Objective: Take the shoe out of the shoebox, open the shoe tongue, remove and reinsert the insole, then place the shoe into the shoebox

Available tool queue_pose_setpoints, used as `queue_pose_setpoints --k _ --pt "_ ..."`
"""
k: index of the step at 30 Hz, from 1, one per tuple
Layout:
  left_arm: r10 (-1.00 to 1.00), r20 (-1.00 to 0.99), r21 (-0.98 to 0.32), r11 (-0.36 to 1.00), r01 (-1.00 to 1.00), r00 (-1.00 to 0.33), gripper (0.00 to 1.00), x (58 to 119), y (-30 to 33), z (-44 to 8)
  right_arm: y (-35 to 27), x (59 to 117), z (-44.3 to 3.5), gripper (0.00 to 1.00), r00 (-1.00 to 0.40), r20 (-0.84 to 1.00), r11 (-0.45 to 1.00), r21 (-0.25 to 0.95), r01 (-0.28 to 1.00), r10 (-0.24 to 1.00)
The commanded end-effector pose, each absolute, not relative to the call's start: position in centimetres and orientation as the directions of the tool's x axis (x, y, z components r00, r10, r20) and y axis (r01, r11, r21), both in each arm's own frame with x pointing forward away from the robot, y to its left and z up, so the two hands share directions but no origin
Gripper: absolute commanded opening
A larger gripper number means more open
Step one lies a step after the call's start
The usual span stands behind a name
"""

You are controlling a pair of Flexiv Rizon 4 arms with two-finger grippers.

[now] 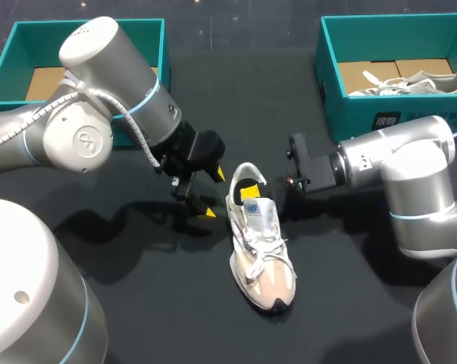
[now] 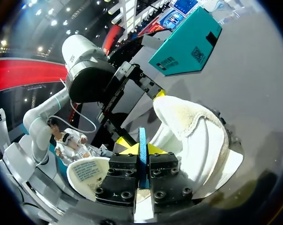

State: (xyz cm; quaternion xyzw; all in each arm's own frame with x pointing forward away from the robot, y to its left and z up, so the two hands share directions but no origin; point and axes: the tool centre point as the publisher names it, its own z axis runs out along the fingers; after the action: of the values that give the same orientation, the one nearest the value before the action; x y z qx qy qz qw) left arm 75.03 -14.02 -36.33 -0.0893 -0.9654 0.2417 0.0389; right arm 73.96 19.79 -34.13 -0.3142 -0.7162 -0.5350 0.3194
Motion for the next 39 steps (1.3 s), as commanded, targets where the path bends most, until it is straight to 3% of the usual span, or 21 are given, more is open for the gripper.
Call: queue_pose_setpoints --k 1,4,13,16,18,28,33,34,35,37,39 --pt "0.192 0.031 -0.473 0.867 0.155 -0.981 1.0 75.0 -14.1 -36.4 20.0 73.0 -33.2 0.26 -0.622 0.77 0.219 0.588 0.778 0.143" --pt "0.192 0.031 -0.473 0.867 0.155 -0.981 1.0 75.0 -14.1 -36.4 20.0 73.2 -32.3 0.34 -0.642 0.746 0.232 0.603 0.764 0.175" --pt "0.192 0.031 -0.473 0.867 0.155 -0.981 1.0 75.0 -14.1 -36.4 19.1 73.9 -30.8 0.27 -0.67 0.712 0.249 0.623 0.741 0.21" --pt "0.192 0.031 -0.473 0.867 0.155 -0.981 1.0 75.0 -14.1 -36.4 18.8 74.5 -30.9 0.16 -0.67 0.712 0.248 0.625 0.741 0.209" --pt "0.192 0.031 -0.473 0.867 0.155 -0.981 1.0 75.0 -14.1 -36.4 18.7 75.0 -31.3 0.0 -0.664 0.721 0.245 0.62 0.746 0.197" --pt "0.192 0.031 -0.473 0.867 0.155 -0.981 1.0 75.0 -14.1 -36.4 19.6 74.2 -34.1 0.0 -0.591 0.789 0.242 0.548 0.8 0.168" --pt "0.192 0.031 -0.473 0.867 0.155 -0.981 1.0 75.0 -14.1 -36.4 19.4 73.6 -33.1 0.0 -0.61 0.77 0.23 0.57 0.789 0.186" --pt "0.192 0.031 -0.473 0.867 0.155 -0.981 1.0 75.0 -14.1 -36.4 19.4 73.6 -32.9 0.07 -0.614 0.766 0.232 0.573 0.786 0.189" --pt "0.192 0.031 -0.473 0.867 0.155 -0.981 1.0 75.0 -14.1 -36.4 19.4 73.6 -32.6 0.2 -0.62 0.759 0.236 0.577 0.782 0.199" --pt "0.196 0.035 -0.473 0.867 0.156 -0.98 1.0 75.1 -14.1 -36.4 19.2 73.5 -32.1 0.31 -0.626 0.754 0.24 0.582 0.777 0.201" --pt "0.197 0.039 -0.472 0.868 0.156 -0.98 1.0 75.1 -14.0 -36.3 19.0 73.6 -31.8 0.35 -0.632 0.749 0.244 0.587 0.772 0.201"
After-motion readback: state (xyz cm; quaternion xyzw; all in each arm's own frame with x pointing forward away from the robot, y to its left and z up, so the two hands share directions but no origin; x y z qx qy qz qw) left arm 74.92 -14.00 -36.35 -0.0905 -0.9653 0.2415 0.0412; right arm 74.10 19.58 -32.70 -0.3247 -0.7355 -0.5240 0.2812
